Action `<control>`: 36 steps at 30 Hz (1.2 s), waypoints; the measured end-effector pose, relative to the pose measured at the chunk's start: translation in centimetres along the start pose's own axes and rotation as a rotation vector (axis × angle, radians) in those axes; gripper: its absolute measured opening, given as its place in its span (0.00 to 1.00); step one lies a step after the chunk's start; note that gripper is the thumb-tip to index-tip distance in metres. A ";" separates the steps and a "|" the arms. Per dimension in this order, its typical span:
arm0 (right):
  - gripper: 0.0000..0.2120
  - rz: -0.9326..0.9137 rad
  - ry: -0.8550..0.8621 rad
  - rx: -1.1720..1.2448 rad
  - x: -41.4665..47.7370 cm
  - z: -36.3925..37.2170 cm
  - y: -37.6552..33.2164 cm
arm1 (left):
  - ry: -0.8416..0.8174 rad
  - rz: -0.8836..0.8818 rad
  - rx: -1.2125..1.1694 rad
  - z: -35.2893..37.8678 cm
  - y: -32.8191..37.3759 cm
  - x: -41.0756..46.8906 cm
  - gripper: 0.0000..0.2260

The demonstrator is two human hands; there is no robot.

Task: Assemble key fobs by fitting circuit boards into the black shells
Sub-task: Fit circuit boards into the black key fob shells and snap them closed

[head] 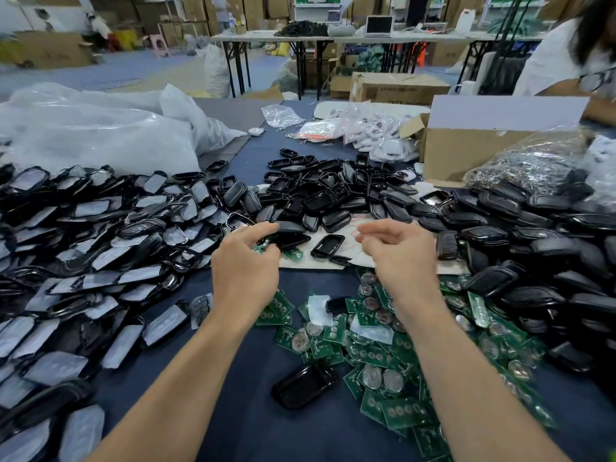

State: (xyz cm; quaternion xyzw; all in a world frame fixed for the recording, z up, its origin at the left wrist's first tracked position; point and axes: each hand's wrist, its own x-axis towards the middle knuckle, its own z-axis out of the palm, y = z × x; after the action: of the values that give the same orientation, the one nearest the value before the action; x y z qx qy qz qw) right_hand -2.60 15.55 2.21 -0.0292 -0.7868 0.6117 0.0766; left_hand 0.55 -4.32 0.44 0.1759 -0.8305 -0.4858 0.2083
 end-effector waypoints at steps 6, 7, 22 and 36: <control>0.22 -0.364 -0.298 -0.913 -0.6 4.2 -0.6 | 0.019 -0.033 -0.020 0.1 -0.4 0.1 0.18; 0.19 -0.400 -0.298 -0.968 -0.8 4.5 -0.4 | 0.017 -0.027 -0.016 0.1 -0.3 0.1 0.18; 0.12 0.048 -0.310 0.282 -1.2 1.8 -0.4 | -0.200 0.282 -0.118 1.4 1.6 -1.9 0.23; 0.11 -0.141 -0.623 -0.681 -2.9 1.5 -1.5 | -0.180 -0.114 -0.504 -0.1 1.7 -0.2 0.16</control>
State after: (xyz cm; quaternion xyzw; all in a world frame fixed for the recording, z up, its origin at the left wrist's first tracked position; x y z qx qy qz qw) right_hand 0.14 13.33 3.03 0.1861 -0.9284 0.2917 -0.1357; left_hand 0.59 -3.54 1.91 0.1209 -0.6873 -0.7018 0.1431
